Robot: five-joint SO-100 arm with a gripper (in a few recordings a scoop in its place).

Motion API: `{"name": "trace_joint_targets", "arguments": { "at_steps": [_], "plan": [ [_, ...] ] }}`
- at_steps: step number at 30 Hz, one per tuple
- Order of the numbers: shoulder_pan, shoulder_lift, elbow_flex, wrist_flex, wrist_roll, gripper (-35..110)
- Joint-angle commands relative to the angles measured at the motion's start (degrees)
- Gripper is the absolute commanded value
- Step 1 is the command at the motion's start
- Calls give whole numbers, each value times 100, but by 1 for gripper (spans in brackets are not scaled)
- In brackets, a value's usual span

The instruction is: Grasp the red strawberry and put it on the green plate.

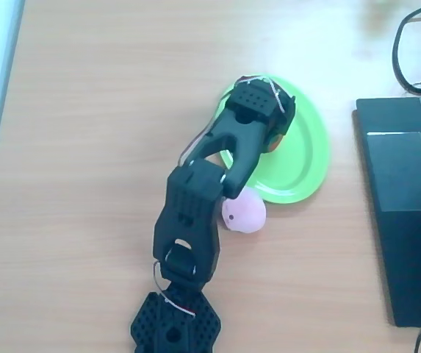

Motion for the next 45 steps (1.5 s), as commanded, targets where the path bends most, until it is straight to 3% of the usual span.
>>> {"name": "trace_joint_targets", "arguments": {
  "at_steps": [1, 7, 17, 28, 34, 38, 42, 45],
  "plan": [
    [132, -167, -466, 44, 44, 18],
    [105, -466, -703, 44, 79, 23],
    [79, -211, -492, 70, 79, 50],
    [-396, 1872, 1002, 70, 352, 53],
    [-1143, 4052, 2030, -97, 967, 42],
    [-1731, 5968, 3454, -1160, 1002, 34],
    [-2197, 7980, 4939, -2101, 1063, 14],
    [-2338, 8895, 5660, -2118, 1081, 3]
  ]
}}
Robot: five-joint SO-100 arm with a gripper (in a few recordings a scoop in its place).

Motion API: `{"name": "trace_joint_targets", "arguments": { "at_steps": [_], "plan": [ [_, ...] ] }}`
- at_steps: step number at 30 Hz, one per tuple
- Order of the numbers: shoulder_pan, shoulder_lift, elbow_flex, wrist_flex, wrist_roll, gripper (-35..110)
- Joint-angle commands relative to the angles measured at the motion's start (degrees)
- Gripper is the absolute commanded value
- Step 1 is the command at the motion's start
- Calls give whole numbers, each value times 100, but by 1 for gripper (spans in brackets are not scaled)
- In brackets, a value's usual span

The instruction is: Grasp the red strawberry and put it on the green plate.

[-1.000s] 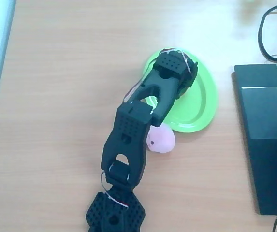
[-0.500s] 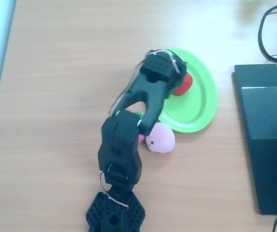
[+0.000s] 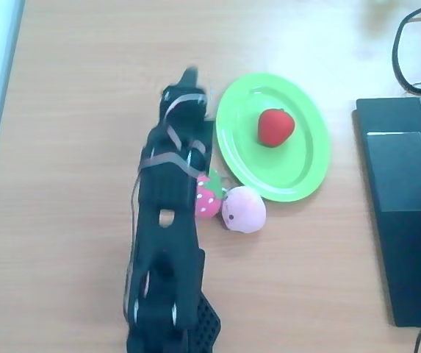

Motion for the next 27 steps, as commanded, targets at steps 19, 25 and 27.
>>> {"name": "trace_joint_targets", "arguments": {
  "at_steps": [19, 25, 27],
  "plan": [
    [-492, 3454, 5265, -466, 229, -8],
    [-571, 3595, 5168, 26, 299, -8],
    [-571, 3595, 5063, 378, 352, -8]
  ]
}}
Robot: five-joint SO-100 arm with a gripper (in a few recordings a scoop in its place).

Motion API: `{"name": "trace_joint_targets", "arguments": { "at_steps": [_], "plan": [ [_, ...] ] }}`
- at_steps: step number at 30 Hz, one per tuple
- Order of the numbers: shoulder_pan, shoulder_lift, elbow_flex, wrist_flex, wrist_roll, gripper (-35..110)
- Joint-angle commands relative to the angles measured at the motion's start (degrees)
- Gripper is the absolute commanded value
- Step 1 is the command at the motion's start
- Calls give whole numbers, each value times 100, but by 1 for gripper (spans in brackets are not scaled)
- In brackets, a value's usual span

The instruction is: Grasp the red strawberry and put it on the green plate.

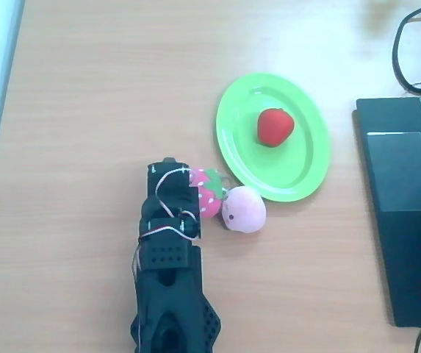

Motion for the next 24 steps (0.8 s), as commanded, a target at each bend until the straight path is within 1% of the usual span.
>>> {"name": "trace_joint_targets", "arguments": {
  "at_steps": [1, 5, 10, 15, 24],
  "plan": [
    [0, 149, 62, 765, 167, -8],
    [-246, 149, -343, 2391, 237, -8],
    [-299, 149, -343, 2399, 211, -8],
    [-413, 149, -343, 2399, -123, -8],
    [-369, 149, -343, 2399, -123, -8]
  ]
}}
